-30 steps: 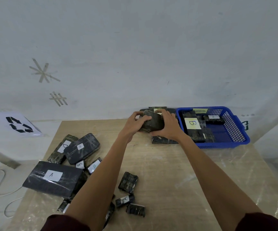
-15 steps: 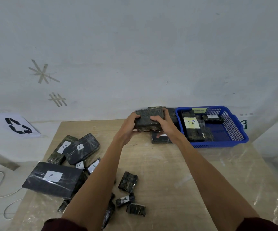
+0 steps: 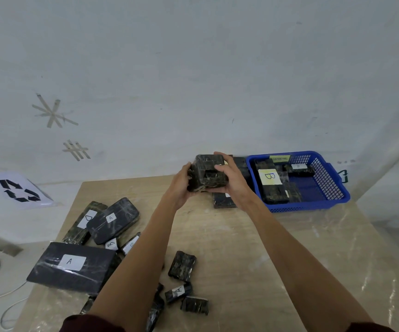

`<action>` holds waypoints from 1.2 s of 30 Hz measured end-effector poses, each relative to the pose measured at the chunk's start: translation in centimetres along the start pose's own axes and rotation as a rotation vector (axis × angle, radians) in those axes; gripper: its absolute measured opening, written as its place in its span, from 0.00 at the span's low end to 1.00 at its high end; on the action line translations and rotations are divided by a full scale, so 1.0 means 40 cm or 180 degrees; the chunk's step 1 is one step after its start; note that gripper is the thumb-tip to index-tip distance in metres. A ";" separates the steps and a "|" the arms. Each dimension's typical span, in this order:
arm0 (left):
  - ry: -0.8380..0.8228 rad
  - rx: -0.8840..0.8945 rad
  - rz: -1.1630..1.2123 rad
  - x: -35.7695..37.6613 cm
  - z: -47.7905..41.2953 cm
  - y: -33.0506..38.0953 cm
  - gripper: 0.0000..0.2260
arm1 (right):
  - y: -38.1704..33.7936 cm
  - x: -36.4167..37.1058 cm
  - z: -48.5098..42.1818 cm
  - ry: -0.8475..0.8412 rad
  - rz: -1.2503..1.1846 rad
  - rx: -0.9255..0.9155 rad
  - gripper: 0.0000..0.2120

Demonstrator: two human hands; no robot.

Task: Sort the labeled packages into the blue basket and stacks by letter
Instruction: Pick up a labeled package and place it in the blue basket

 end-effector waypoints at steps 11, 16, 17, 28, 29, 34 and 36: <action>-0.0201 0.0146 -0.0132 0.041 0.010 0.015 0.18 | -0.009 -0.008 0.014 0.0042 -0.0016 -0.0069 0.17; -0.0173 0.0134 -0.0179 0.033 0.003 0.016 0.18 | -0.013 -0.002 0.012 0.0028 0.0074 -0.0118 0.19; -0.0169 0.0141 -0.0180 0.033 0.005 0.017 0.18 | -0.015 0.000 0.012 0.0021 0.0071 -0.0120 0.19; -0.0156 0.0165 -0.0150 0.031 -0.019 0.015 0.16 | -0.017 -0.006 0.008 -0.0094 0.0164 -0.0193 0.21; -0.0134 0.0153 -0.0155 0.028 -0.020 0.014 0.15 | -0.014 -0.009 0.007 -0.0095 0.0195 -0.0144 0.21; 0.0256 0.0114 -0.0206 -0.015 -0.052 -0.002 0.18 | -0.005 -0.039 -0.001 0.0249 0.0699 0.0082 0.26; 0.0343 0.0174 -0.0180 -0.022 -0.055 -0.001 0.16 | 0.003 -0.054 -0.011 0.0499 0.0808 0.0134 0.23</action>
Point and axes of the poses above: each hand's wrist, its own z-axis away from the middle knuckle, its own x-axis out of the palm, y = z × x, the point moved 9 cm from there along -z, towards the middle knuckle, and after that the axes turned 5 degrees about -x, right-handed, at the moved point
